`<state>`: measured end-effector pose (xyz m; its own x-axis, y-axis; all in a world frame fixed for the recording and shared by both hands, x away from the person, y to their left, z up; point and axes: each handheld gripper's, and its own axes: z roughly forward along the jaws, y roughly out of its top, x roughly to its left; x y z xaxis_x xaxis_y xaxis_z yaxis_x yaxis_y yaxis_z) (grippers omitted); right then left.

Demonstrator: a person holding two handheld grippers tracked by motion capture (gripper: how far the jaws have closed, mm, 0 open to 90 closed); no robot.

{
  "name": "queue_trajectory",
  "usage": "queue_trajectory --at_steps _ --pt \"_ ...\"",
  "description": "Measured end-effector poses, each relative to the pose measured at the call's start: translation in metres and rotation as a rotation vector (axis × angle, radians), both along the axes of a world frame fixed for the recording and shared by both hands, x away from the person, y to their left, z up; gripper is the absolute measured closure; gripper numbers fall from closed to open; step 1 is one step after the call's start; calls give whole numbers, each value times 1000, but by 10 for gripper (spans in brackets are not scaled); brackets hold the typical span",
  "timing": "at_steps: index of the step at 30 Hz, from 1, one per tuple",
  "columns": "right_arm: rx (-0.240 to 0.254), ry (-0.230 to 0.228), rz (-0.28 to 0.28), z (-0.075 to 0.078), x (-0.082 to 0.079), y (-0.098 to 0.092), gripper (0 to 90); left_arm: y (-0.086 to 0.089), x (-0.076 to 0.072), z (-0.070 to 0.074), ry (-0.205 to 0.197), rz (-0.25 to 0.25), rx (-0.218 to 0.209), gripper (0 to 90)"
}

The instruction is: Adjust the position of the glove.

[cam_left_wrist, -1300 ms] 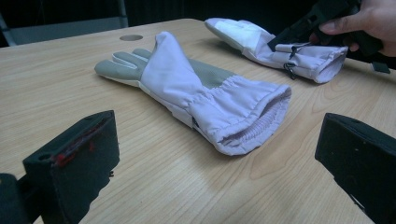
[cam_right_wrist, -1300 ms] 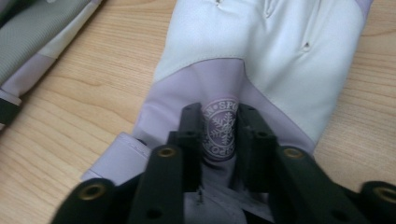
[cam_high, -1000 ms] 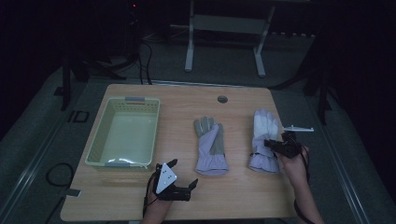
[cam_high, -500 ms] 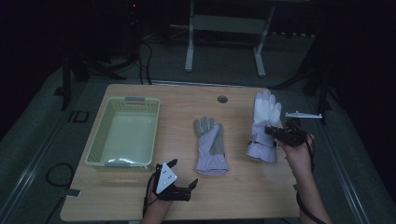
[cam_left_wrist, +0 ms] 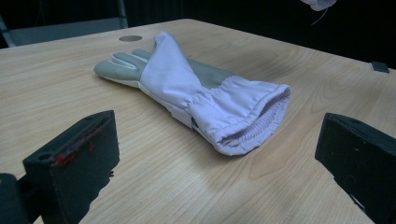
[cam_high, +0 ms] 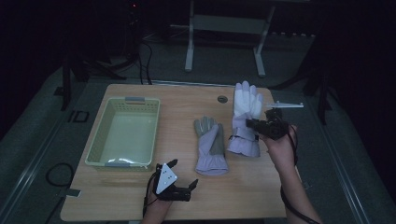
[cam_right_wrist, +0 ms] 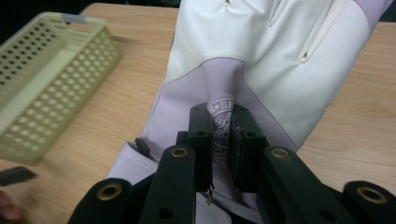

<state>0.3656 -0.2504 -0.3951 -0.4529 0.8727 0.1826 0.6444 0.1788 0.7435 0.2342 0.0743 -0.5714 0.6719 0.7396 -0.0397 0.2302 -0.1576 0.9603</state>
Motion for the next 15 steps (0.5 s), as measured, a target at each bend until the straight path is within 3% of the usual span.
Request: queue_trajectory --at_steps 8,15 --pt "-5 3 41 2 -11 40 807 0 0 0 2 1 -3 0" --pt "-34 47 82 -21 -15 75 806 0 0 0 3 0 -2 0"
